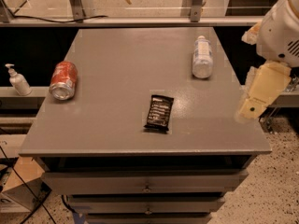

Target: Place coke can upright

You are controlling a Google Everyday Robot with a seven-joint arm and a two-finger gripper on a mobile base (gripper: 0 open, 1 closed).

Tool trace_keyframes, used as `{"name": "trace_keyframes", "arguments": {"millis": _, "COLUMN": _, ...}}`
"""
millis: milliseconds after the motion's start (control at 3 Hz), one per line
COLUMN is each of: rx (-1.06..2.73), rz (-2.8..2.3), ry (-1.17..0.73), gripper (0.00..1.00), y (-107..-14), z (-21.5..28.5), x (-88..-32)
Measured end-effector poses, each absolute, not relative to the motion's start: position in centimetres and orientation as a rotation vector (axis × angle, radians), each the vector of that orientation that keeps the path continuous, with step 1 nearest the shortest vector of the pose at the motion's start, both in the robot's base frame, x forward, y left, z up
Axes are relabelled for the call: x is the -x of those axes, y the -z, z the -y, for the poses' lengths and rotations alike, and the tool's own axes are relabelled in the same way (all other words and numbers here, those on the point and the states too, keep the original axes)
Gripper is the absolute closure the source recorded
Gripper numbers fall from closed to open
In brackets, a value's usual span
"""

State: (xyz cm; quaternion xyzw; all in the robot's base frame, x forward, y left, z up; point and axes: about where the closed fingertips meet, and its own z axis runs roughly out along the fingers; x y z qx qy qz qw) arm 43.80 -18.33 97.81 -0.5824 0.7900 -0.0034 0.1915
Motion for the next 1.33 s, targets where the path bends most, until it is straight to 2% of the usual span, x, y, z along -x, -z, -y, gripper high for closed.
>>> {"name": "trace_keyframes", "arguments": {"millis": 667, "rx": 1.492, "rz": -2.169, "ry": -0.096, "gripper": 0.0, "y": -99.8, "z": 13.9, "x": -45.9}}
{"name": "trace_keyframes", "arguments": {"millis": 1000, "rx": 1.484, "rz": -2.1, "ry": -0.215, "gripper": 0.0, "y": -101.0, "z": 8.9, "x": -47.3}}
{"name": "trace_keyframes", "arguments": {"millis": 1333, "rx": 1.484, "rz": -2.095, "ry": -0.225, "gripper": 0.0, "y": -101.1, "z": 8.4, "x": -47.4}}
